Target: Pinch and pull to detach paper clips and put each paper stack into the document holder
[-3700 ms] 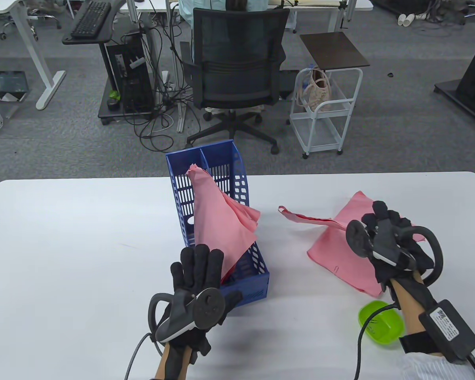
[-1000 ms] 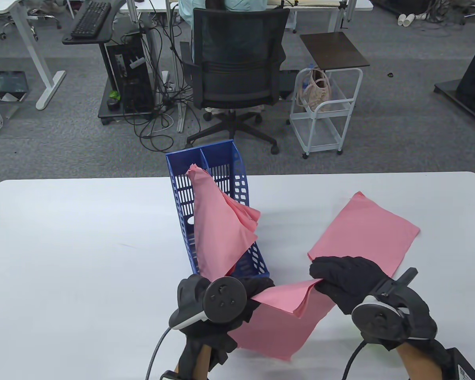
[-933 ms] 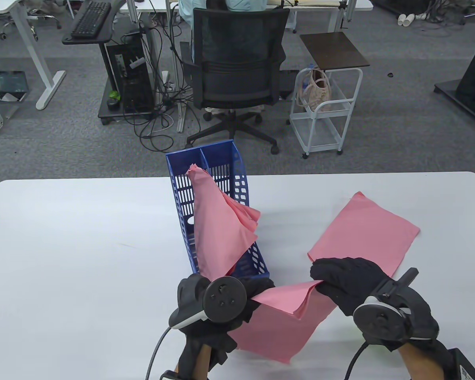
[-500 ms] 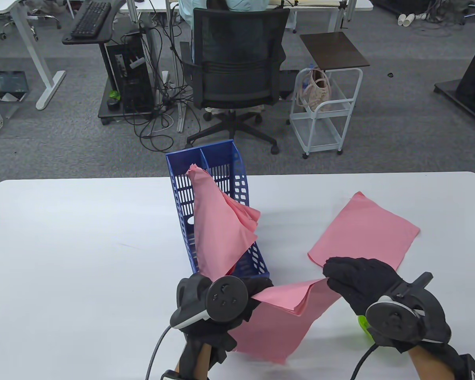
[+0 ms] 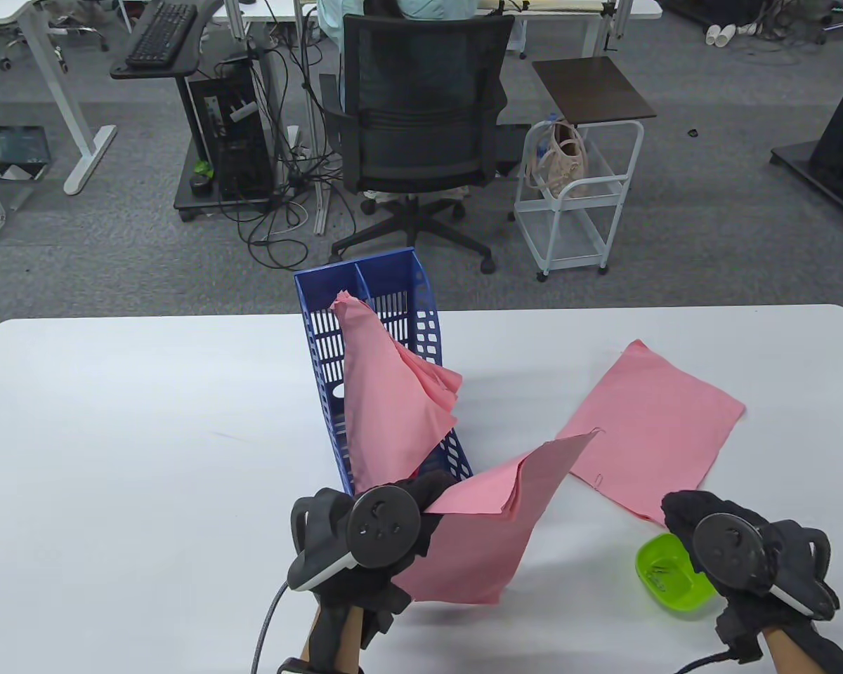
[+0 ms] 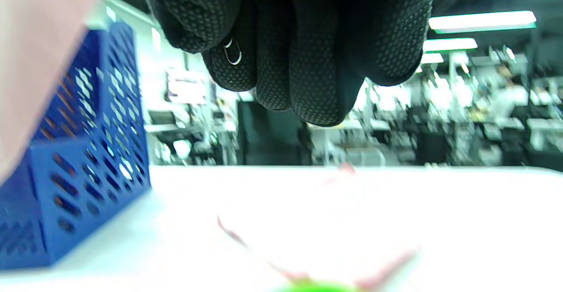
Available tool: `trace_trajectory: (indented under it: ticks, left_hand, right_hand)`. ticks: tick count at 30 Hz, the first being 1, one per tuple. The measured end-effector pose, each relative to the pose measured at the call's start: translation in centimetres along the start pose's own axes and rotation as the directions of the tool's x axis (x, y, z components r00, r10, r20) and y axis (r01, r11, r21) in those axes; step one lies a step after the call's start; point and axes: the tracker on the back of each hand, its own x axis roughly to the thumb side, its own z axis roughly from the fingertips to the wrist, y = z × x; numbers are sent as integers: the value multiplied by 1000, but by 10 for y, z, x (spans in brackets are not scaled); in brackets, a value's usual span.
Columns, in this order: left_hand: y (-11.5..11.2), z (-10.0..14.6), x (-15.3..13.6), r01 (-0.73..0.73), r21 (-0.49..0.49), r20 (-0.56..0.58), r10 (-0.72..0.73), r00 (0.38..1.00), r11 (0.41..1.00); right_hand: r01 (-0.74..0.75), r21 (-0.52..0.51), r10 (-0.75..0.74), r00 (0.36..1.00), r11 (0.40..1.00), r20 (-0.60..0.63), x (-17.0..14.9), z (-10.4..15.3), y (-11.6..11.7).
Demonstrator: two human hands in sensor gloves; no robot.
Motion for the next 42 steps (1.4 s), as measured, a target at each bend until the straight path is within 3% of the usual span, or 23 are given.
trace_trajectory:
  ticks: [7, 16, 28, 34, 42]
  left_hand:
    - [-1, 0, 1, 7, 18, -6, -7, 1000, 1000]
    - [-3, 0, 6, 19, 35, -23, -18, 1000, 999]
    - [7, 4, 41, 63, 218, -49, -54, 997, 974]
    - [23, 4, 77, 156, 395, -165, -97, 981, 905]
    - [55, -11, 108, 357, 424, -346, -216, 913, 832]
  right_hand:
    - [41, 220, -19, 995, 975, -101, -25, -2, 35]
    - [29, 122, -17, 994, 992, -103, -33, -15, 21]
    - [106, 106, -99, 992, 989, -75, -39, -44, 25]
    - [151, 125, -145, 988, 980, -57, -43, -47, 38]
    - [160, 93, -156, 987, 983, -48, -50, -37, 40]
